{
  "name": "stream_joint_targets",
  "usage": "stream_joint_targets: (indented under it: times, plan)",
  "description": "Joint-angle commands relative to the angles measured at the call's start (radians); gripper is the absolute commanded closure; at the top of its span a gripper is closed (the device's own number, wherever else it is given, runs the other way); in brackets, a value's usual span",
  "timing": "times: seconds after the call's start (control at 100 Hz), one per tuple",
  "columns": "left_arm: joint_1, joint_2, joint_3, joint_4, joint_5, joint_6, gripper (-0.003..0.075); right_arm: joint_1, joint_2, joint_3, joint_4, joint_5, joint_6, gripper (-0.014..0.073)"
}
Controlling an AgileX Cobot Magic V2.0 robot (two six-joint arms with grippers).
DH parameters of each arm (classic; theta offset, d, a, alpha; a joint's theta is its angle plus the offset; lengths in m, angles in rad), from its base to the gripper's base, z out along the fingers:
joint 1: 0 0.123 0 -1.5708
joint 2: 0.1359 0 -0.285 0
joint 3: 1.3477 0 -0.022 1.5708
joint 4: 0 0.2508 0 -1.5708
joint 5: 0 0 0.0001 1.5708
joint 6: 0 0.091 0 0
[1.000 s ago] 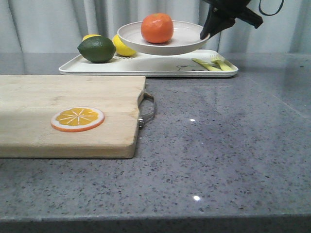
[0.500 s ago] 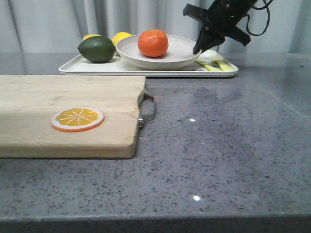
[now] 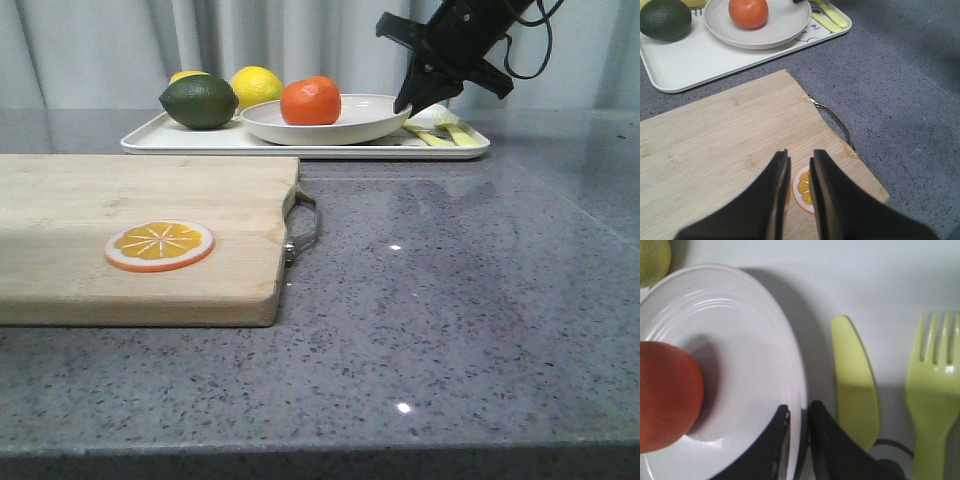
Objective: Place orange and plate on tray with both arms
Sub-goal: 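Lower the plate onto the tray and open the right gripper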
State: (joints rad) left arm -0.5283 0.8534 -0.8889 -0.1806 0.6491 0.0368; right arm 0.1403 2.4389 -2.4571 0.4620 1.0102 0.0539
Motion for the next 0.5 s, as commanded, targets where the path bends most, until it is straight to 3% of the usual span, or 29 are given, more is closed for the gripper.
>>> stream_joint_targets:
  times: [0.0,0.22,0.49]
  plan:
    - [0.002,-0.007,-0.026,-0.017,-0.077,-0.004,0.0625,-0.003,-0.069,-0.038,0.038,-0.050,-0.012,0.0398]
    - [0.002,-0.007,-0.026,-0.017,-0.077,-0.004,0.0625,-0.004,-0.076,-0.039,0.038,-0.040,-0.012,0.0269]
    - [0.002,-0.007,-0.026,-0.017,-0.077,-0.004,0.0625,-0.016,-0.118,-0.039,0.022,0.029,-0.012,0.0267]
